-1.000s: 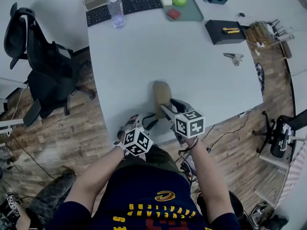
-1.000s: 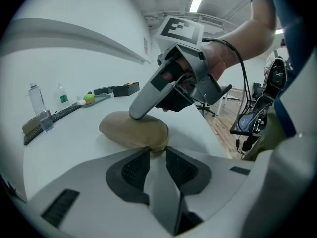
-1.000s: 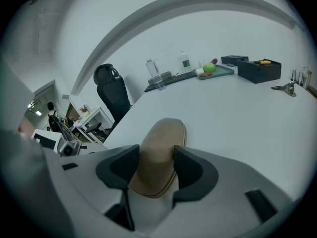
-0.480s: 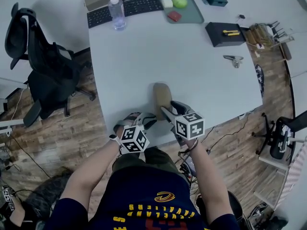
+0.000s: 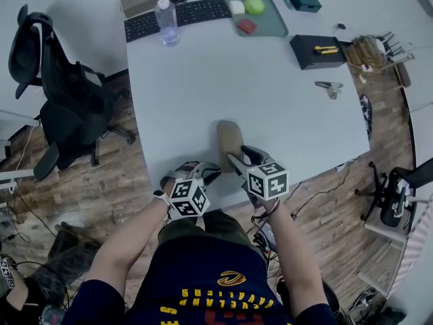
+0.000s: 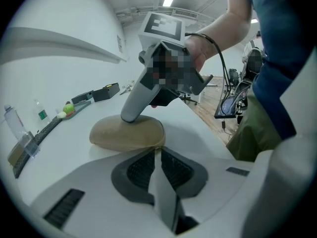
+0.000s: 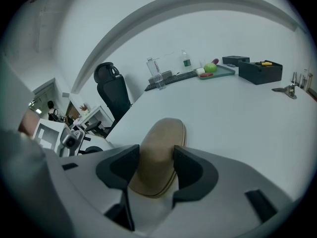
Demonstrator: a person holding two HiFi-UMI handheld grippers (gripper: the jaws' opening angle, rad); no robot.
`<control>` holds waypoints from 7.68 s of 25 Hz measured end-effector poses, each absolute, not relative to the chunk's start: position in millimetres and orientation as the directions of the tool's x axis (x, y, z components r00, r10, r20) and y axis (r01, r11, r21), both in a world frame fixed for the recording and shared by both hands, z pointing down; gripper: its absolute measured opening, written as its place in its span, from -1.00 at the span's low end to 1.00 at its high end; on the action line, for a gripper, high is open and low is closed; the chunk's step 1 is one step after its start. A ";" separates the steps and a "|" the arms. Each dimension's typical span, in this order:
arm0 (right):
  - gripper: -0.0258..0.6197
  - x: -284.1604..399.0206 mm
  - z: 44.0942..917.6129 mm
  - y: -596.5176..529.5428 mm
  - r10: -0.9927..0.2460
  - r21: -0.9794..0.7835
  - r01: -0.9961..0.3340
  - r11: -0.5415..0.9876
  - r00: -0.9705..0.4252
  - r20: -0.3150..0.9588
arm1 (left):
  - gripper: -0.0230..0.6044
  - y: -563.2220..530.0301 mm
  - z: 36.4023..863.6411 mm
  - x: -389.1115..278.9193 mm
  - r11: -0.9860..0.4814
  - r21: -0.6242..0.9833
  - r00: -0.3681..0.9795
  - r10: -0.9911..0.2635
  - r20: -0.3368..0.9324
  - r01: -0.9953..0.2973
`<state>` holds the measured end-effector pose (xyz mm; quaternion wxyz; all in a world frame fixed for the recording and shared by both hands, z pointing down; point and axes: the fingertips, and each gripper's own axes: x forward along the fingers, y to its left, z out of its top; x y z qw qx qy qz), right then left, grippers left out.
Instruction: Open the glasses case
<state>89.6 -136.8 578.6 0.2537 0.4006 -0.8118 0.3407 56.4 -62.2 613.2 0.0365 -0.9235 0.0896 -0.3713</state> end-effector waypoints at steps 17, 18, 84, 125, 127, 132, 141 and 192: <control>-0.20 115.5 553.8 -145.5 -0.576 -0.434 -0.824 0.365 -0.566 0.590 | -0.45 -98.6 540.2 50.2 -0.853 0.164 0.757 -0.332 0.562 -0.496; -0.20 120.3 553.5 -145.7 -0.585 -0.428 -0.830 0.358 -0.556 0.590 | -0.45 -98.7 539.2 52.5 -0.857 0.156 0.756 -0.332 0.564 -0.492; -0.63 110.3 610.8 -135.8 -0.295 -0.626 -0.697 0.350 -0.716 0.633 | 0.31 -80.0 549.0 32.2 -0.956 0.003 0.301 0.095 0.949 0.294; -0.63 108.3 613.7 -136.3 -0.285 -0.601 -0.720 0.347 -0.691 0.664 | 0.31 -82.3 594.1 -32.8 -0.987 0.157 0.409 0.125 0.904 -0.044; -0.63 109.3 614.1 -135.0 -0.285 -0.604 -0.719 0.343 -0.693 0.662 | 0.31 -82.9 595.7 -31.6 -0.984 0.166 0.428 0.122 0.896 -0.069; -0.63 108.1 614.8 -134.8 -0.291 -0.611 -0.718 0.333 -0.695 0.658 | 0.31 -84.0 597.8 -31.9 -0.981 0.169 0.445 0.111 0.889 -0.093; -0.64 108.1 614.0 -135.8 -0.292 -0.607 -0.721 0.335 -0.692 0.661 | 0.31 -85.6 598.6 -31.0 -0.974 0.185 0.479 0.101 0.872 -0.132; -0.26 118.6 486.9 -165.9 -0.601 -0.537 -0.729 0.424 -0.670 0.436 | 0.31 -99.9 457.1 -29.1 -0.895 0.115 0.794 -0.316 0.519 -0.432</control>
